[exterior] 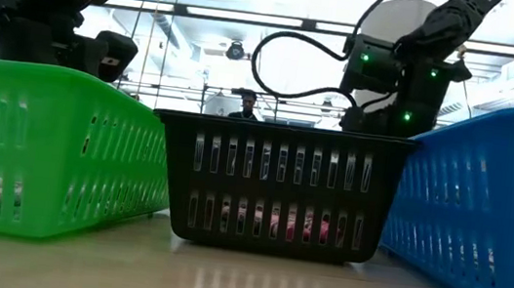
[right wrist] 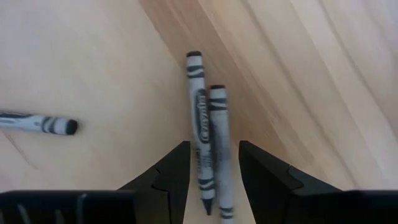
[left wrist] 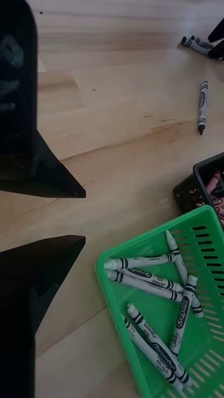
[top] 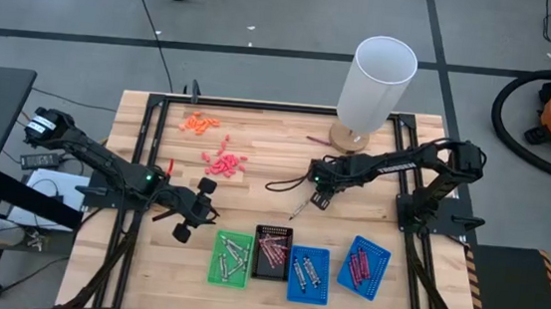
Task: Sort crayons
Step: Put the black crayon into the left blue bin
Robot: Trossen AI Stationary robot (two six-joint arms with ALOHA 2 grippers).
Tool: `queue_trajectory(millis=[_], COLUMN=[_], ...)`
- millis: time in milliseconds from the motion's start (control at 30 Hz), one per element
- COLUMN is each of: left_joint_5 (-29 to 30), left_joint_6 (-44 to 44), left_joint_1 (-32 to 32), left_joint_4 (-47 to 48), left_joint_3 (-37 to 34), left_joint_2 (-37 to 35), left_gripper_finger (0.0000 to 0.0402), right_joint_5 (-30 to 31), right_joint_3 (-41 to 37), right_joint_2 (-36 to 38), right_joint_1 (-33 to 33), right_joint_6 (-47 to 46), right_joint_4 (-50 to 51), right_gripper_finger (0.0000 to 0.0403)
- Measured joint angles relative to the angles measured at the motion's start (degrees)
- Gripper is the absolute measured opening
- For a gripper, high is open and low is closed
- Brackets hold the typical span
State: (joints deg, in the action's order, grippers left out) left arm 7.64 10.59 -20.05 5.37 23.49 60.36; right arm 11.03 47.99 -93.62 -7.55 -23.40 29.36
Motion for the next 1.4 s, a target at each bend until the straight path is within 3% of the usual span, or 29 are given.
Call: queue_trajectory(millis=[233, 533, 767, 933, 1400], left_joint_5=[-0.02, -0.05, -0.11, -0.28, -0.22], left_joint_6=[0.02, 0.61, 0.59, 0.59, 0.18], left_joint_1=[0.0, 0.0, 0.0, -0.01, 0.0], left_joint_4=[0.02, -0.07, -0.11, -0.21, -0.32], left_joint_3=[0.0, 0.0, 0.0, 0.0, 0.0], left_joint_2=[0.0, -0.02, -0.02, -0.02, -0.02], left_gripper_finger=[0.0117, 0.0117, 0.0117, 0.0117, 0.0117], right_joint_5=[-2.07, 1.18, -1.62, 1.29, 2.77], right_joint_3=[0.76, 0.76, 0.76, 0.76, -3.04], right_joint_2=[0.22, 0.76, 1.38, 2.44, 2.89], right_joint_1=[-0.53, -0.97, -1.6, -2.17, -11.3], right_joint_6=[0.64, 2.43, 2.6, 3.04, 7.15], right_joint_4=[0.95, 3.05, 2.59, 3.41, -1.82], right_gripper_finger=[0.0145, 0.0144, 0.0144, 0.0144, 0.0144])
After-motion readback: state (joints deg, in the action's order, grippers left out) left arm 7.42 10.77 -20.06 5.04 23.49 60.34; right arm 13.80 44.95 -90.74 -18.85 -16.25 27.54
